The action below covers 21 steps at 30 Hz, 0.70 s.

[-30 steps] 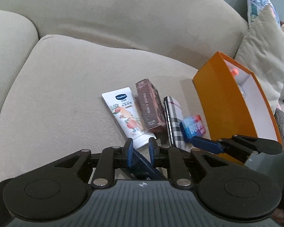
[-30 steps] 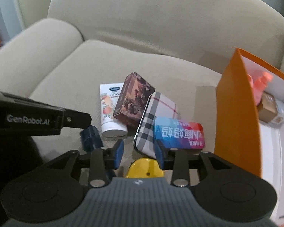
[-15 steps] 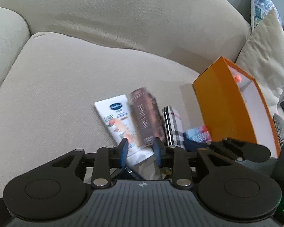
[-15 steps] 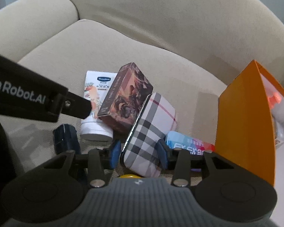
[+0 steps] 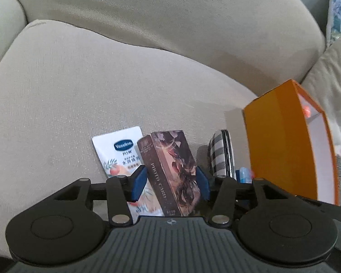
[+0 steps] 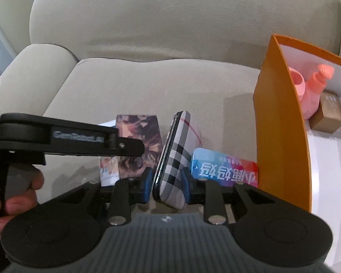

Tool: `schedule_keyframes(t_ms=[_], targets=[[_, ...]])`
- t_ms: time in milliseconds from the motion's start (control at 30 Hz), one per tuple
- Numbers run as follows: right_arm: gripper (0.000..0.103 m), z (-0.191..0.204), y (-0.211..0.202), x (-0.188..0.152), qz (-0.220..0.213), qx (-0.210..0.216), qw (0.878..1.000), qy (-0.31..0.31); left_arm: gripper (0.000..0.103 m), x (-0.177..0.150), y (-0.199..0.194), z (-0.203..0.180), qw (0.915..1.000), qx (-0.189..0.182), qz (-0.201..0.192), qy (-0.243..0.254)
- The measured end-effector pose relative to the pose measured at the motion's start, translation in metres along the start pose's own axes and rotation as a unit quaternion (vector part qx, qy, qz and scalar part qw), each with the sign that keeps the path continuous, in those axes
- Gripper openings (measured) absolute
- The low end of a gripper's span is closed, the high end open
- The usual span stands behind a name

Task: Organize rigid objects
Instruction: 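Grasp the brown PHOTO CARD box with the left tool while the right tool grasps the plaid glasses case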

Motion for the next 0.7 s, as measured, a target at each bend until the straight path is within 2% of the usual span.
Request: schedule_keyframes(t_ms=[100,167,333,433,500,567,600,633,667,700], targets=[[0.027,0.003,0.005,0.004,-0.001,-0.016,1.0,-0.014,0.058,0.004,0.007,-0.005,0.9996,0.021,-0.002,0.019],[0.027,0.003,0.008,0.008,-0.002,-0.021,1.0,-0.02,0.054,0.006,0.012,-0.008,0.999,0.032,-0.007,0.03],[0.026,-0.001,0.009,0.009,-0.003,-0.002,1.0,0.001,0.039,0.012,0.013,-0.006,0.9998,0.013,-0.013,0.01],[0.024,-0.004,0.005,0.01,-0.007,0.023,1.0,0.018,0.03,0.012,0.004,-0.005,0.9998,-0.003,-0.02,0.001],[0.023,-0.007,0.0,0.009,-0.008,0.042,0.998,0.036,0.028,0.01,-0.007,-0.005,0.9997,-0.003,-0.022,0.001],[0.018,-0.006,-0.004,0.007,-0.004,0.08,0.995,0.06,0.025,0.005,-0.017,-0.004,0.9996,0.004,-0.026,0.006],[0.0,-0.005,-0.006,0.005,-0.001,0.103,0.992,0.072,0.024,0.003,-0.02,-0.004,0.9997,0.006,-0.024,0.008],[0.0,-0.005,-0.008,0.005,0.004,0.124,0.989,0.084,0.024,0.001,-0.023,-0.004,0.9997,0.006,-0.024,0.008],[0.0,-0.008,-0.007,0.004,0.007,0.114,0.99,0.088,0.024,0.001,-0.022,-0.007,0.9997,0.004,-0.025,0.007],[0.0,-0.011,-0.007,0.004,0.003,0.085,0.993,0.078,0.024,0.001,-0.022,-0.007,0.9996,0.006,-0.025,0.008]])
Point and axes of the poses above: each gripper's, at about its wrist camera, not at the fingertips, and y roughly the way its jaws point, z to its left, x to its top, the point moved 10 cm from there along y, roughly the way its jaws point, and after that the axes turned 10 degrees about z, right-handed, at the moved point
